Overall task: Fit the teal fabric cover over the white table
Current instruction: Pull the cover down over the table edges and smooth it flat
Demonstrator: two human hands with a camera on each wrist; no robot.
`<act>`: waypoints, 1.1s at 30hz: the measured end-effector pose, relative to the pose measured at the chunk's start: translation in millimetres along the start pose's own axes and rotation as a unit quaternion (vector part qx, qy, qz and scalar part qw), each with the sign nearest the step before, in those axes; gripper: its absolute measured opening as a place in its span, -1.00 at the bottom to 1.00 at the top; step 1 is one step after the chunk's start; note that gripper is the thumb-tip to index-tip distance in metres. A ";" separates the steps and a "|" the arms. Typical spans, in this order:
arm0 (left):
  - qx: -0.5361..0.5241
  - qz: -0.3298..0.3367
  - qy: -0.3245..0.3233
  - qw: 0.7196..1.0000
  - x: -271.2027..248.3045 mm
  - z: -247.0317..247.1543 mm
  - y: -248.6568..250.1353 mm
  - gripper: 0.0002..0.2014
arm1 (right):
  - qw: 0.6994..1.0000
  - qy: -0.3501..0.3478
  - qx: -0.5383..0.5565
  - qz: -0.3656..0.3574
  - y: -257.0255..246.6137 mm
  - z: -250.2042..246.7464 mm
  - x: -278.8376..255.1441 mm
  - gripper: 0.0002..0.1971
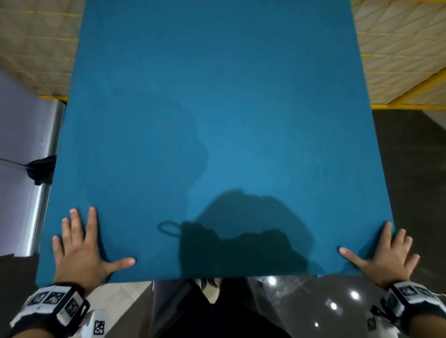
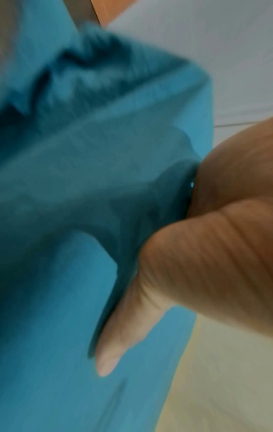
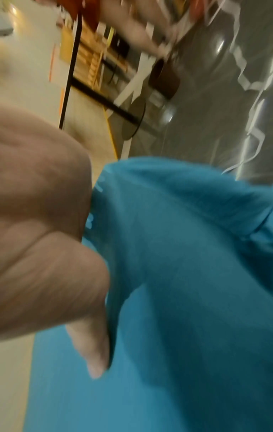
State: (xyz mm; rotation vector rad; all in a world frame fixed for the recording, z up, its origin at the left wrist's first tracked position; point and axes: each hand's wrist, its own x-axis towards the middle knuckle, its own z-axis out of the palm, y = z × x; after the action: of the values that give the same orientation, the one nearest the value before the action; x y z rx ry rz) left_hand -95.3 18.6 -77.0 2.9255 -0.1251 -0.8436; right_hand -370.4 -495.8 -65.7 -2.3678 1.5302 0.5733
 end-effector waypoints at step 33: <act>0.037 0.094 0.019 0.995 -14.0 11.9 81.7 0.39 | 0.972 -0.047 -0.024 -0.231 -110.3 2.7 -16.7 0.31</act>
State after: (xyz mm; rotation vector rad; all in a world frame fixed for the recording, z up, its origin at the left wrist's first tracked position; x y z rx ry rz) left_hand -117.8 -61.8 -70.4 2.9355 -0.4311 -0.7704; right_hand -276.3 -436.0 -59.6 -2.5674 0.8854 0.6011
